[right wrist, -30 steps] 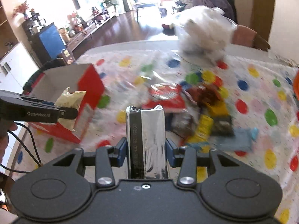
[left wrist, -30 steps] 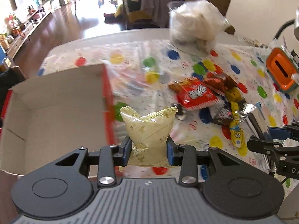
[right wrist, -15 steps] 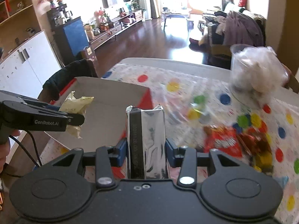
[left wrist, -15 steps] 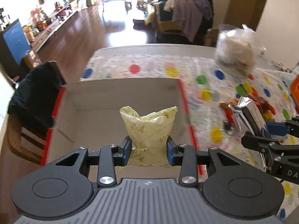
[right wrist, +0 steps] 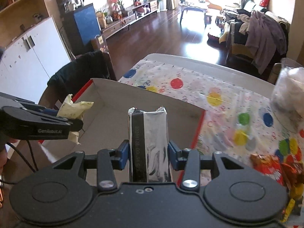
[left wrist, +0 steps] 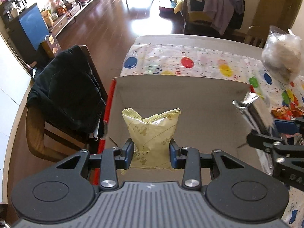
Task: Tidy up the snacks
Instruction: 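Carry the foil bar and cream pouch over the open cardboard box with both tools, then open both tools to drop the foil bar and cream pouch into the box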
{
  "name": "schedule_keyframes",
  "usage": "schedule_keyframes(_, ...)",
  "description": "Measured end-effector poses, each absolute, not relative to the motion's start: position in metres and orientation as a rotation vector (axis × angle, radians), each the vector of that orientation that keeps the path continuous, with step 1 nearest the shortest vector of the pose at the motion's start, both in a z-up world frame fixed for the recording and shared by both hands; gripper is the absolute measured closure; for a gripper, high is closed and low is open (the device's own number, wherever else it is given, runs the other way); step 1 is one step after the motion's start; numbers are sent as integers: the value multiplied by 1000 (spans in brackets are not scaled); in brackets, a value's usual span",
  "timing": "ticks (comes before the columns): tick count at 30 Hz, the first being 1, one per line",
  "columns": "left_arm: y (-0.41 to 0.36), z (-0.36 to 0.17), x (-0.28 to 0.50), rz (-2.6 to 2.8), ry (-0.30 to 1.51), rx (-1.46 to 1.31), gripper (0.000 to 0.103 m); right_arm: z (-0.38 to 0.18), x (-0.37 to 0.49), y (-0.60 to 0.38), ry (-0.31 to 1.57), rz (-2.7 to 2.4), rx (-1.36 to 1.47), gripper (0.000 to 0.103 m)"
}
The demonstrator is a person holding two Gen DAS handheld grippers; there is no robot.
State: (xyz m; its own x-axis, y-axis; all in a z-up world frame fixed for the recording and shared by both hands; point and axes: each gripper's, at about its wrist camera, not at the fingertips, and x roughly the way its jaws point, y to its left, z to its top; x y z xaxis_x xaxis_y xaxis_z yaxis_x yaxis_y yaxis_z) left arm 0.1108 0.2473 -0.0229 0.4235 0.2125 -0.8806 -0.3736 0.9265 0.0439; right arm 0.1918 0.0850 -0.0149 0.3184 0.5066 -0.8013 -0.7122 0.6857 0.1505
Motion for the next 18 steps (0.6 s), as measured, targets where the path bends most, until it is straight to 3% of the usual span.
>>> schedule_keyframes(18, 261, -84, 155, 240, 1385, -123, 66, -97, 207, 145, 1217, 797, -373, 62)
